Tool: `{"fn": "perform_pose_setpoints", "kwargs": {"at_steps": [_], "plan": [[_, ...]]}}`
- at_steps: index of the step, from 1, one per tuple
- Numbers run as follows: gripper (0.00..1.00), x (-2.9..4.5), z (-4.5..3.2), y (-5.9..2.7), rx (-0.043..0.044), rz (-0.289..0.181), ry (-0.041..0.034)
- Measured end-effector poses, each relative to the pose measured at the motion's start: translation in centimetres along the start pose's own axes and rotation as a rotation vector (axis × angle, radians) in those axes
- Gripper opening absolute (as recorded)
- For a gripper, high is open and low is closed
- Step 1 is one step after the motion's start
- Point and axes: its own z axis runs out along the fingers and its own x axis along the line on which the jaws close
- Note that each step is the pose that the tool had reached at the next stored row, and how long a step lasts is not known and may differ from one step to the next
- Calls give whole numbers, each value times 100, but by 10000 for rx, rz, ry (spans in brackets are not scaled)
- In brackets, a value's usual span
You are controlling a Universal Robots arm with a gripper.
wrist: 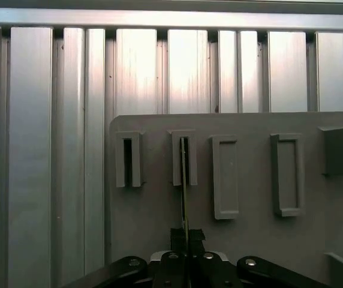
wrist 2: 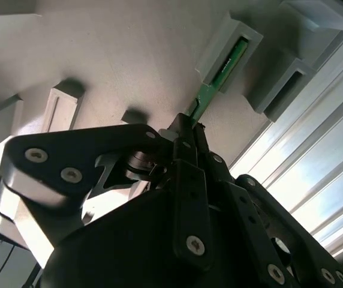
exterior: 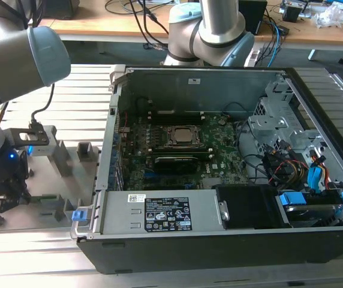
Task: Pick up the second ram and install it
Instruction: 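Pick up the second ram and move it above second insertion slot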
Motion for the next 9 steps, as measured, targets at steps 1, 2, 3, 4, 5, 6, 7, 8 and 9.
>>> {"fn": "perform_pose_setpoints", "kwargs": {"at_steps": [1, 2, 3, 4, 5, 6, 7, 8, 9], "plan": [[14, -1, -16, 0, 1, 0, -1], [14, -1, -27, 1, 1, 0, 0], [14, -1, -36, 1, 0, 0, 0], [14, -1, -44, 1, 1, 0, -1], [14, -2, -54, 2, 2, 0, -1], [14, -2, -69, 3, 1, 0, 0], [14, -3, -90, 3, 1, 0, 0], [14, -3, -111, 4, 2, 0, -1], [14, -4, -127, 5, 1, 0, -1]]}}
